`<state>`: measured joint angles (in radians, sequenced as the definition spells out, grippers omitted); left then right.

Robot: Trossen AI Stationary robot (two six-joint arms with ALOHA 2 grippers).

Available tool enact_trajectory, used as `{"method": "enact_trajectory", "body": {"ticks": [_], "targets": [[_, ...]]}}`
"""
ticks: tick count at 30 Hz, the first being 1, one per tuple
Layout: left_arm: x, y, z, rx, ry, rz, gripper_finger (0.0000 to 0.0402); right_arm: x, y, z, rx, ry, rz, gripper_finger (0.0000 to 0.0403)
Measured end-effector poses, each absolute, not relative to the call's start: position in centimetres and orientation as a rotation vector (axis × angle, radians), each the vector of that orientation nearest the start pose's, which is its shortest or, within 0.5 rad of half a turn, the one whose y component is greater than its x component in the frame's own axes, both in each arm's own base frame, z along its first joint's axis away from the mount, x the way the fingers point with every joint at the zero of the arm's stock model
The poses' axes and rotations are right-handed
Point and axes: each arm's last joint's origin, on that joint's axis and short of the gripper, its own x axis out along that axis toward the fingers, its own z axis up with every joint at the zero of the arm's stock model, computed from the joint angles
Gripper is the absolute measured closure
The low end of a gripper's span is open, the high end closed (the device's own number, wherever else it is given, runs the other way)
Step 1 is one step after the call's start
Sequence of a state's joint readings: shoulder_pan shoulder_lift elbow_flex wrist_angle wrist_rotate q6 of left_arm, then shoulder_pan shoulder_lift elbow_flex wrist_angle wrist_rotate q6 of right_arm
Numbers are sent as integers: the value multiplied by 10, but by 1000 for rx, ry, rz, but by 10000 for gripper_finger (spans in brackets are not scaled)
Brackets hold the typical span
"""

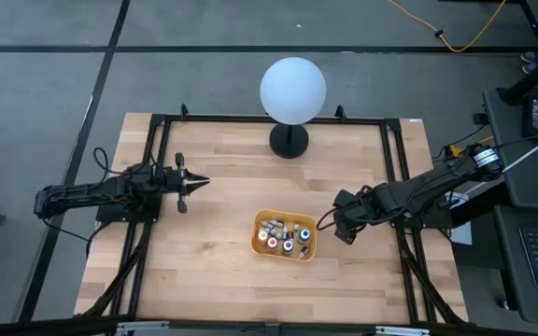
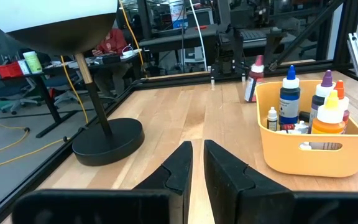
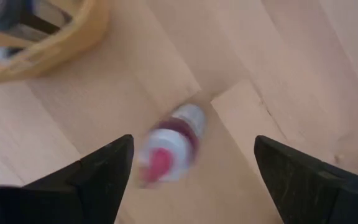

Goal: Pick & Place food coloring
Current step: Put the large pink food coloring bottle into the yellow bin

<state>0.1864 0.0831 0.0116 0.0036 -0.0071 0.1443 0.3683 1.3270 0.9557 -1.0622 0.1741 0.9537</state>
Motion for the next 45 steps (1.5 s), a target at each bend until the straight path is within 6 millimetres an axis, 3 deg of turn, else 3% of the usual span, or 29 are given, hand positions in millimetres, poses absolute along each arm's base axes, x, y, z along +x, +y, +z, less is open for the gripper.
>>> {"method": "enact_trajectory", "body": {"ticks": [6, 16, 35, 45], "targets": [[100, 19, 161, 137, 81, 188, 362, 208, 74, 244, 377, 1279, -503, 68], [100, 19, 161, 137, 81, 188, 366, 205, 73, 243, 380, 1298, -540, 68], [100, 19, 161, 138, 82, 188, 362, 198, 59, 193, 479, 1352, -569, 68], [100, 19, 161, 138, 81, 188, 365, 202, 57, 188, 467, 1324, -520, 80]]}}
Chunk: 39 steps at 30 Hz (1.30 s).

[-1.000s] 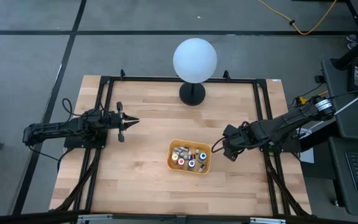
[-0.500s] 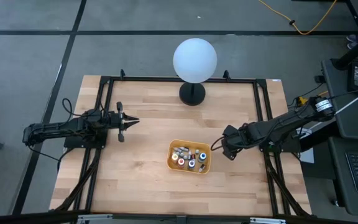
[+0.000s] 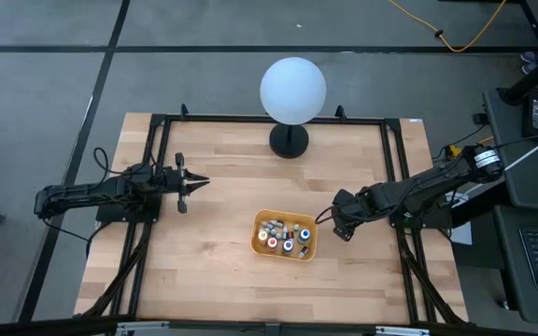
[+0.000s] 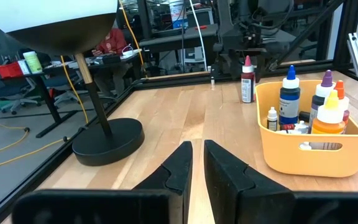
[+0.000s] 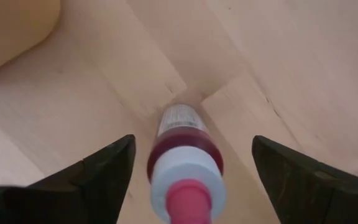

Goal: Pick & Place food coloring
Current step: Put the large pink food coloring bottle into the yellow bin

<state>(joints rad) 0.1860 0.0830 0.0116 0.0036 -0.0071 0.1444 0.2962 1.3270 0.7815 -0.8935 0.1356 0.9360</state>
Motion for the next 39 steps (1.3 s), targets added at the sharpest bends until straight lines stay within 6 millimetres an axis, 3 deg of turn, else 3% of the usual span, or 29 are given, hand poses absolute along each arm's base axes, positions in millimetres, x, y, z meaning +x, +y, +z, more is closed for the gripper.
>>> {"method": "enact_trajectory", "body": {"ticks": [14, 21, 32, 39], "targets": [[100, 19, 161, 138, 82, 188, 366, 204, 60, 189, 516, 1335, -467, 255], [100, 19, 161, 138, 81, 188, 361, 215, 68, 204, 516, 1269, -361, 255], [100, 19, 161, 138, 82, 188, 363, 230, 108, 275, 472, 1083, -189, 255], [100, 19, 161, 138, 81, 188, 364, 250, 130, 288, 416, 1071, -120, 255]]}}
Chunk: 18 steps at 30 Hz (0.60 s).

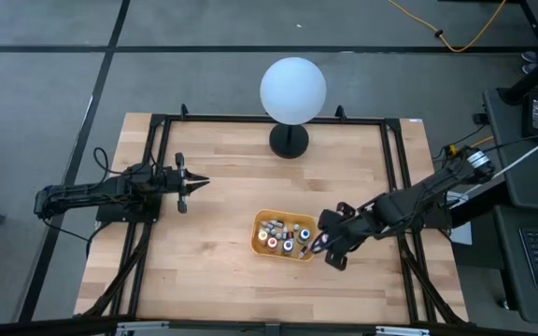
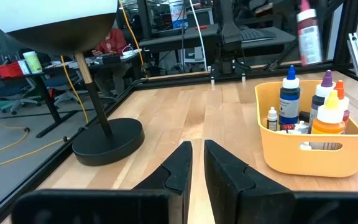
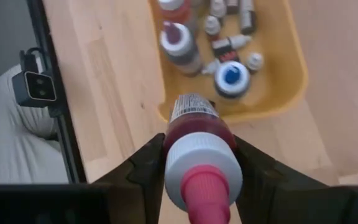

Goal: Pick & Place food coloring
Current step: Put the large pink food coloring bottle into the yellow bin

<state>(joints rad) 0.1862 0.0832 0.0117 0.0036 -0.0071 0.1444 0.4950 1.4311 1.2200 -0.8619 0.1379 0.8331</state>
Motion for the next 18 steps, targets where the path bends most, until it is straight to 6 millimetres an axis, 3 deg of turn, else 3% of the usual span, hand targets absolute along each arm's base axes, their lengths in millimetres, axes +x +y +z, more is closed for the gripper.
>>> {"method": "enact_trajectory", "body": {"ticks": [8, 18], "targets": [[100, 19, 161, 138, 81, 188, 363, 292, 150, 278, 269, 1170, -102, 255], [100, 19, 161, 138, 82, 188, 366, 325, 150, 266, 178, 1254, -75, 254]]}}
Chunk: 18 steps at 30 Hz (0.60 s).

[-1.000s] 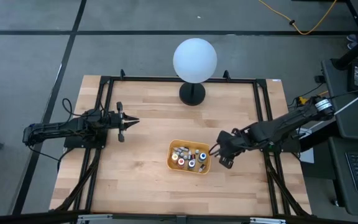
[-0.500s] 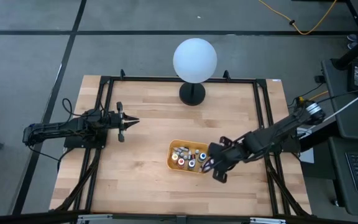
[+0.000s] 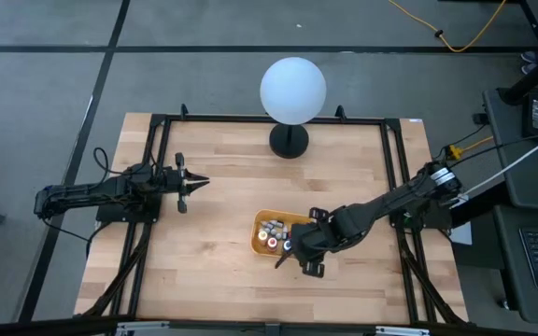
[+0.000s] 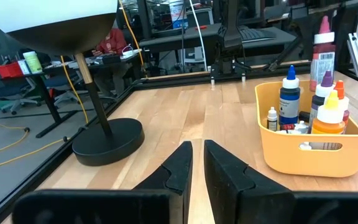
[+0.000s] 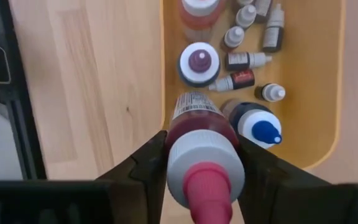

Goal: Pick & Place food coloring
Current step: Put the large pink food coloring bottle into the yellow bin

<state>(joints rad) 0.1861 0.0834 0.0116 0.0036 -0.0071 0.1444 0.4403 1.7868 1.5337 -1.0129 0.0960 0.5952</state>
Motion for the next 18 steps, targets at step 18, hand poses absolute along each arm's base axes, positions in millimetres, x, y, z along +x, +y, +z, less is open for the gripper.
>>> {"method": "enact_trajectory", "body": {"ticks": [18], "targets": [[100, 19, 161, 138, 81, 188, 364, 333, 149, 243, 143, 1306, -75, 250]]}}
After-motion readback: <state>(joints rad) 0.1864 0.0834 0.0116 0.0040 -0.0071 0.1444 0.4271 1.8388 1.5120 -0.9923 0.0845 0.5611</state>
